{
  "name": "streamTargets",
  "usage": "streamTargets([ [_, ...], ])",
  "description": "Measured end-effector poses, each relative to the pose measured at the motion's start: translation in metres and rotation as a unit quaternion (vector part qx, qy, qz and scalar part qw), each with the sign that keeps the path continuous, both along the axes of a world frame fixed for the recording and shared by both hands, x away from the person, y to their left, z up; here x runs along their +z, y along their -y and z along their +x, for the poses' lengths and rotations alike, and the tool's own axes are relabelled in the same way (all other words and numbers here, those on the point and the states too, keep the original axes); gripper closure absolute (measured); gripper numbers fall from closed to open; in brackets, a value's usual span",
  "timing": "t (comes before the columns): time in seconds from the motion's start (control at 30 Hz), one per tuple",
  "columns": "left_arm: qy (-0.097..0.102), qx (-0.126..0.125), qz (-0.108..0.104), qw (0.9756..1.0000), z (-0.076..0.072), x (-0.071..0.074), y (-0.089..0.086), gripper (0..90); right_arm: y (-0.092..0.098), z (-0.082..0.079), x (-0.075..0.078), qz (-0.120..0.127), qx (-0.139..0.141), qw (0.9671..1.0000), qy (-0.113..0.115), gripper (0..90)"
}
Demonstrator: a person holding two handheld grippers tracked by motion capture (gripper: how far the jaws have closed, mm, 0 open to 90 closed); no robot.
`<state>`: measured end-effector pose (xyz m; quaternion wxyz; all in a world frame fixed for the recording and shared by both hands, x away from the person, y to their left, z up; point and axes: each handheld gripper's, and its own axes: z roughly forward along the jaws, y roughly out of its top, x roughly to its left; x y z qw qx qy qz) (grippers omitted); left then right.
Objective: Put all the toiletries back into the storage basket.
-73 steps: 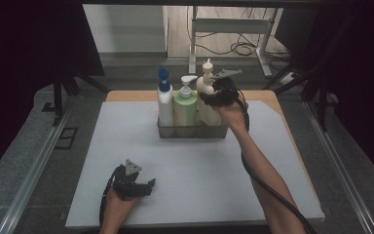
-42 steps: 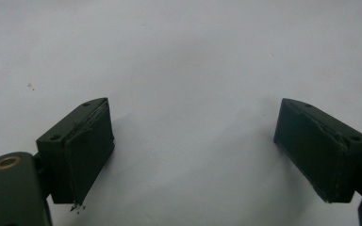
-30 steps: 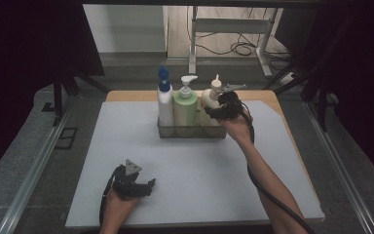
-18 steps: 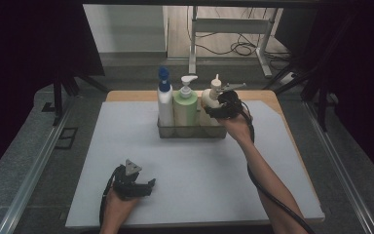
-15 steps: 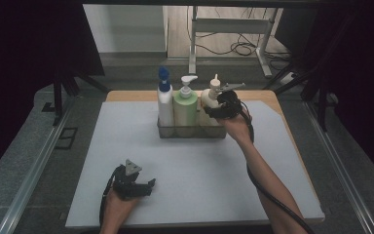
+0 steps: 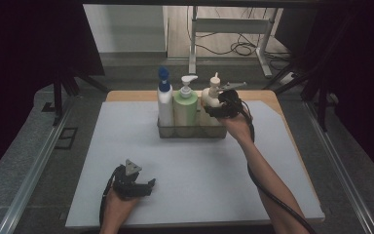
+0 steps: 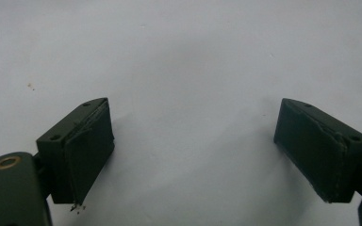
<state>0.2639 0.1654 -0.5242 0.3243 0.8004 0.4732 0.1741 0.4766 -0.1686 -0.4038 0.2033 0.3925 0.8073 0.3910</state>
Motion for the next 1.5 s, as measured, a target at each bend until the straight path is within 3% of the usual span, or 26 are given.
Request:
streamTargets([
  [0.8, 0.0, 0.001, -0.002, 1.0, 0.0, 0.0, 0.0, 12.3, 0.014, -0.02, 0.007, 0.002, 0.013, 0.9999, 0.01, 26.1],
  [1.5, 0.0, 0.001, -0.001, 1.0, 0.0, 0.0, 0.0, 12.3, 0.038, -0.046, 0.013, 0.0, 0.039, 0.9992, 0.01, 28.6],
])
